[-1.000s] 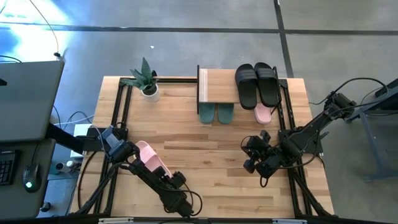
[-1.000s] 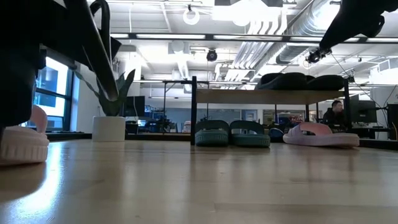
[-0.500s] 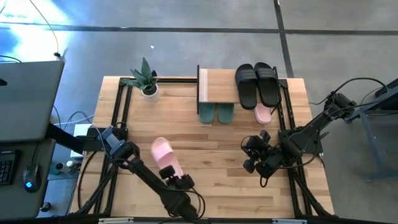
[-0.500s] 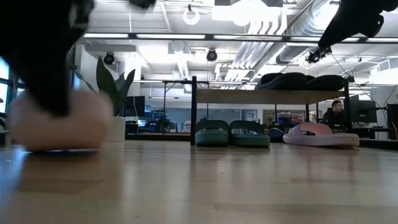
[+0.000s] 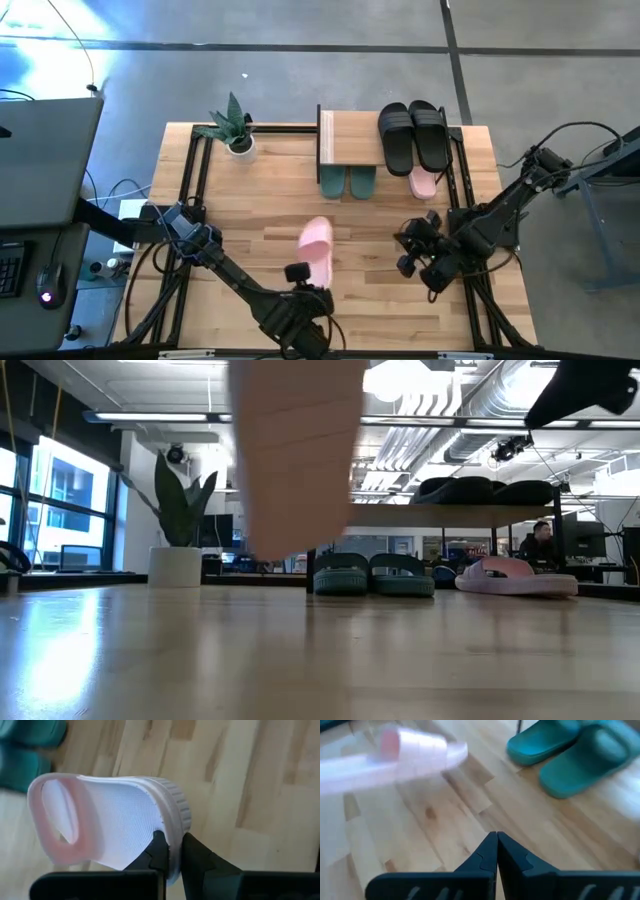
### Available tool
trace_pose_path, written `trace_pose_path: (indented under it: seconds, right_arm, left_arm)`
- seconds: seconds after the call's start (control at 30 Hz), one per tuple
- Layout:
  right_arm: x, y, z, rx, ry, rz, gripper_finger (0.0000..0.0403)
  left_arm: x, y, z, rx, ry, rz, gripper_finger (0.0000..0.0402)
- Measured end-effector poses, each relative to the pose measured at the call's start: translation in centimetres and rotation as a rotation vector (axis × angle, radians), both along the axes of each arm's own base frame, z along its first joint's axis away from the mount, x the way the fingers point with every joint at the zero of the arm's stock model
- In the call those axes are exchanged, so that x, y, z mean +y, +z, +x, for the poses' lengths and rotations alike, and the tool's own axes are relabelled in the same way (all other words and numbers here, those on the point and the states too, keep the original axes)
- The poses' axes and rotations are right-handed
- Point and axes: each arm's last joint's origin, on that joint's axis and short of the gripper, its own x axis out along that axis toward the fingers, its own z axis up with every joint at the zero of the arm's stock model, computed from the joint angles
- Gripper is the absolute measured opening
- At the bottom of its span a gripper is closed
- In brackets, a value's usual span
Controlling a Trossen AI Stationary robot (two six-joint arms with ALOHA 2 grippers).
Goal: Pick and place slides into the shelf
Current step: Move the pink slipper under the shelf
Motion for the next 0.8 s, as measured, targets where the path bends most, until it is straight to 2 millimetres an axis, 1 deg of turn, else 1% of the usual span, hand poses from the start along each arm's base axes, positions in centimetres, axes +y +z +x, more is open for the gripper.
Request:
trace_pose_path:
  seconds: [0.17,0.33,0.43,0.57,0.7,0.77,0.8]
  right_arm:
    - [0.0,0.9,-3.0,-0.067,-0.046,-0.004,0.0000]
    - [0.0,1.2,-5.2,-0.074,-0.043,0.001,0.0000]
    - [-0.2,1.0,-6.3,-0.025,-0.063,0.003,0.0000]
    - [-0.3,1.0,-7.6,0.009,-0.087,-0.008,0.0000]
    - [-0.7,1.1,-8.6,0.018,-0.120,-0.026,0.0000]
    - [-0.7,1.1,-8.9,0.032,-0.130,-0.021,0.0000]
    - [-0.7,1.1,-9.0,0.033,-0.126,-0.019,0.0000]
  left_arm:
    - [0.3,0.4,1.3,-0.044,-0.114,0.000,0.0014]
    - [1.3,1.0,3.7,-0.158,-0.203,0.020,0.0014]
    - [2.6,1.4,5.0,-0.210,-0.220,0.055,0.0013]
    - [4.9,1.3,6.7,-0.230,-0.213,0.096,0.0013]
    - [7.0,0.0,8.6,-0.216,-0.242,0.139,0.0013]
    - [7.8,-0.6,9.7,-0.238,-0.269,0.143,0.0013]
    - [8.2,-0.8,10.0,-0.230,-0.286,0.156,0.0012]
